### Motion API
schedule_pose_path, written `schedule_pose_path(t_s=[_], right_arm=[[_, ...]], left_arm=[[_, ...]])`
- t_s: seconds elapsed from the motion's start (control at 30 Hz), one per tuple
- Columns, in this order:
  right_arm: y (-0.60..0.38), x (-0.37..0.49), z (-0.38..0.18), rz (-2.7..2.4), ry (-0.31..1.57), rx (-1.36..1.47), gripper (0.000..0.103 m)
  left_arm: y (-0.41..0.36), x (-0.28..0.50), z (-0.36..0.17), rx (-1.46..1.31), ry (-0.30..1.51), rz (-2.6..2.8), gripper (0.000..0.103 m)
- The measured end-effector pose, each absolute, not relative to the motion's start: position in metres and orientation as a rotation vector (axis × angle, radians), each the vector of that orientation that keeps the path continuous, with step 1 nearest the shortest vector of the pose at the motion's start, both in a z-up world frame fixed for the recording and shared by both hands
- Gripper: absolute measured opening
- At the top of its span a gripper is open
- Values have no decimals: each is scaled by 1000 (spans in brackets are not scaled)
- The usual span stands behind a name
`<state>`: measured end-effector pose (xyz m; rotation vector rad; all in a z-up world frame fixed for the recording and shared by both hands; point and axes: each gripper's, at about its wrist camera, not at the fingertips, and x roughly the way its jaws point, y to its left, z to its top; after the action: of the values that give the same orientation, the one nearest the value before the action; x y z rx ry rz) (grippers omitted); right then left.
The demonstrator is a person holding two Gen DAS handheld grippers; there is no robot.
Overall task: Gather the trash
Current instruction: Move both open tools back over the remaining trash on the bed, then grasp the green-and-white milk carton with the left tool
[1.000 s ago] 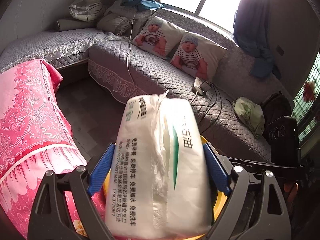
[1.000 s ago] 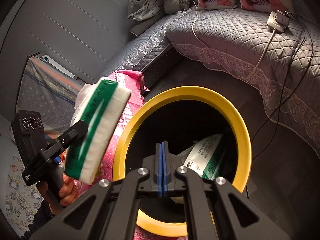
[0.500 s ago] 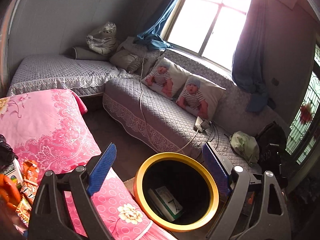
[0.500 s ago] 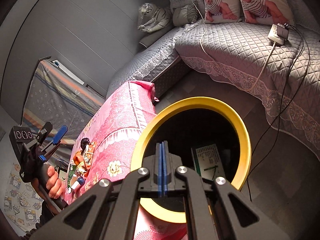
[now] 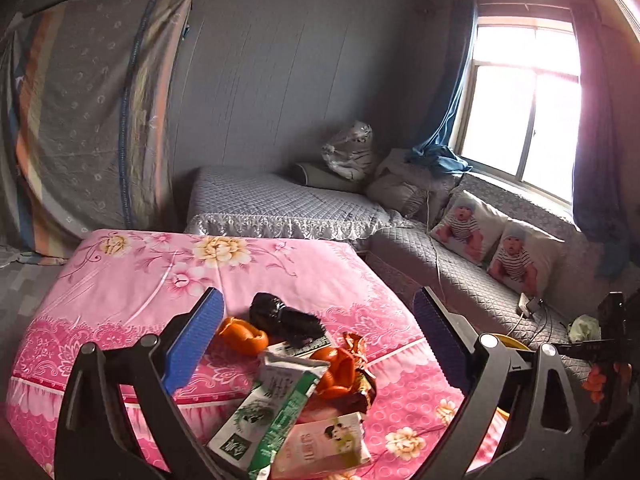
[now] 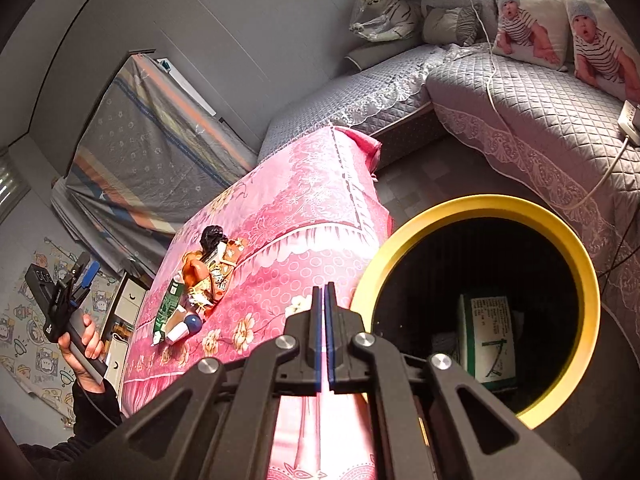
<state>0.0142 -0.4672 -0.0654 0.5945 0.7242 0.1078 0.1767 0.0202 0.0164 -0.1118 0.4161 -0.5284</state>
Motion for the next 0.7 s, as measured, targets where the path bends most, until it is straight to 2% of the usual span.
schedule_pose_path(t_s=[0.2,0.23,0.27,0.33,0.37,0.7], right_arm=[[-427,43,-62,204,760,549,2],[-422,45,-62,223,761,548,6],[-417,48,-62,237,759,549,11],[-407,52,-62,260,747,551,48],[-402,54,-61,267,734,553,50],[-356,85,-64,360,791,501,50]], left_arm=[[46,192,-29,11,529,-519,94],[44,196,-36,28,555,-540,94],[41,201,-42,45,578,-563,94],[32,206,-57,81,613,-617,94],[28,209,-62,100,627,-647,94],[-21,230,-97,353,744,-816,94]])
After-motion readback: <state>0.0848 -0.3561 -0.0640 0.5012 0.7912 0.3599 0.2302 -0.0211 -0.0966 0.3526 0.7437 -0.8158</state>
